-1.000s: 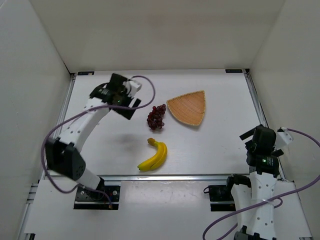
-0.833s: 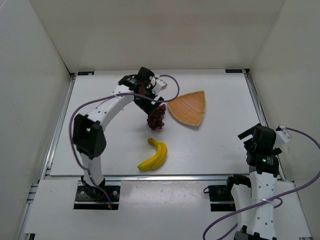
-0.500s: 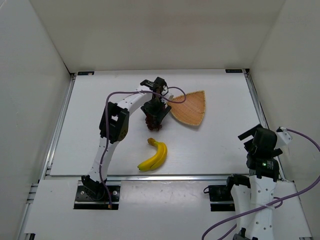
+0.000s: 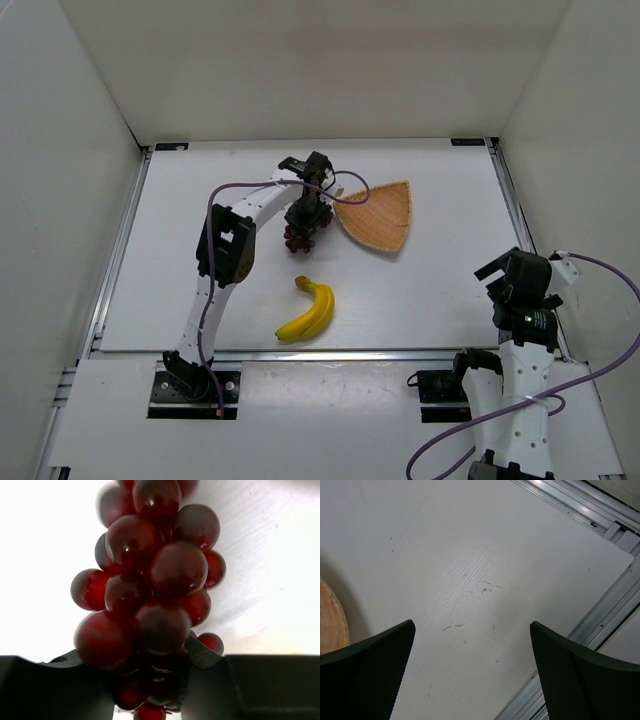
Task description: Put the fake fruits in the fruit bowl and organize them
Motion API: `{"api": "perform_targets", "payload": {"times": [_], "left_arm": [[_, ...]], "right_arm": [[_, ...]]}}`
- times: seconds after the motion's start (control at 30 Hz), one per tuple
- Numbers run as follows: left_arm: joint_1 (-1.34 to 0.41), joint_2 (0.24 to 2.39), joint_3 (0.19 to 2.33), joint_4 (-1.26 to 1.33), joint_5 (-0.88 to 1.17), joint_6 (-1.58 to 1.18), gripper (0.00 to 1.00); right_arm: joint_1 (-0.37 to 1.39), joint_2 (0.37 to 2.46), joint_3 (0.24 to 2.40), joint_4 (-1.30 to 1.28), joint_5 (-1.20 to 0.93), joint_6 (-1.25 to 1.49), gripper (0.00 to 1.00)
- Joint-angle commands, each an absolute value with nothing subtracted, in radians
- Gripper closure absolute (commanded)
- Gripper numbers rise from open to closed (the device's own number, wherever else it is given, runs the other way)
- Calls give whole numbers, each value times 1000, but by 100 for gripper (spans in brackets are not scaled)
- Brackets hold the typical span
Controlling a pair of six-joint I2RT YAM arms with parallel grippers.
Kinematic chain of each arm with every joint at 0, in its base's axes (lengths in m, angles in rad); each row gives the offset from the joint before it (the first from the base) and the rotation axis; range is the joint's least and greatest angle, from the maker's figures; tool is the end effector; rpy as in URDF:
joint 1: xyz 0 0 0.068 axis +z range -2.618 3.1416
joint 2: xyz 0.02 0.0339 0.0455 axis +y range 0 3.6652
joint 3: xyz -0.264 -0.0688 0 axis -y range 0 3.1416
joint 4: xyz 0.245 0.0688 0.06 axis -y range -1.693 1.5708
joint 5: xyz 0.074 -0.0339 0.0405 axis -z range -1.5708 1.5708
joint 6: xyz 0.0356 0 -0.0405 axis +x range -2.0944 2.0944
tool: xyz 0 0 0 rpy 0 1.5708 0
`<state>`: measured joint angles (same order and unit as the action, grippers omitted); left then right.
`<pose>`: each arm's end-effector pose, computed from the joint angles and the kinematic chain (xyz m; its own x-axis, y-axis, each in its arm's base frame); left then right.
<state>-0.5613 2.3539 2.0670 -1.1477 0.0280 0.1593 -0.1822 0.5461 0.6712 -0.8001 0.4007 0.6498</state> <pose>0.4000 -0.2527 0.1803 -0.7432 0.6546 -0.1385 0.6616 0.7499 -0.0058 0.1090 -0.0342 0.2740 -0.2072 0.6047 -0.7691 0.7431 0.6086 0.2783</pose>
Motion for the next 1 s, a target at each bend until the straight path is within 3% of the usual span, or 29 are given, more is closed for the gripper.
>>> {"api": "perform_targets", "payload": {"times": [0.0, 0.2, 0.47, 0.7, 0.73, 0.83, 0.87, 0.93, 0.97], "left_arm": [[-577, 2191, 2074, -1066, -81, 204, 62], [-670, 2097, 2086, -862, -363, 296, 62], [-732, 2315, 2328, -732, -213, 318, 59], [-759, 2445, 2430, -641, -140, 336, 48], [-768, 2445, 2430, -629, -140, 345, 39], [-778, 2445, 2416, -620, -129, 354, 29], [-778, 2445, 2416, -620, -129, 354, 15], [-778, 2412, 2372, -620, -129, 373, 0], [-778, 2399, 2362, -620, -129, 373, 0]], "right_arm": [[-179, 555, 686, -753, 410, 634, 0], [-179, 587, 675, -719, 400, 615, 0], [-179, 640, 666, -677, 400, 586, 0], [-179, 707, 687, -667, 379, 568, 0], [-179, 707, 687, -657, 379, 568, 0], [-179, 718, 696, -647, 370, 568, 0], [-179, 718, 696, -647, 370, 568, 0], [-179, 729, 706, -632, 333, 546, 0], [-179, 729, 706, -632, 310, 531, 0]]}}
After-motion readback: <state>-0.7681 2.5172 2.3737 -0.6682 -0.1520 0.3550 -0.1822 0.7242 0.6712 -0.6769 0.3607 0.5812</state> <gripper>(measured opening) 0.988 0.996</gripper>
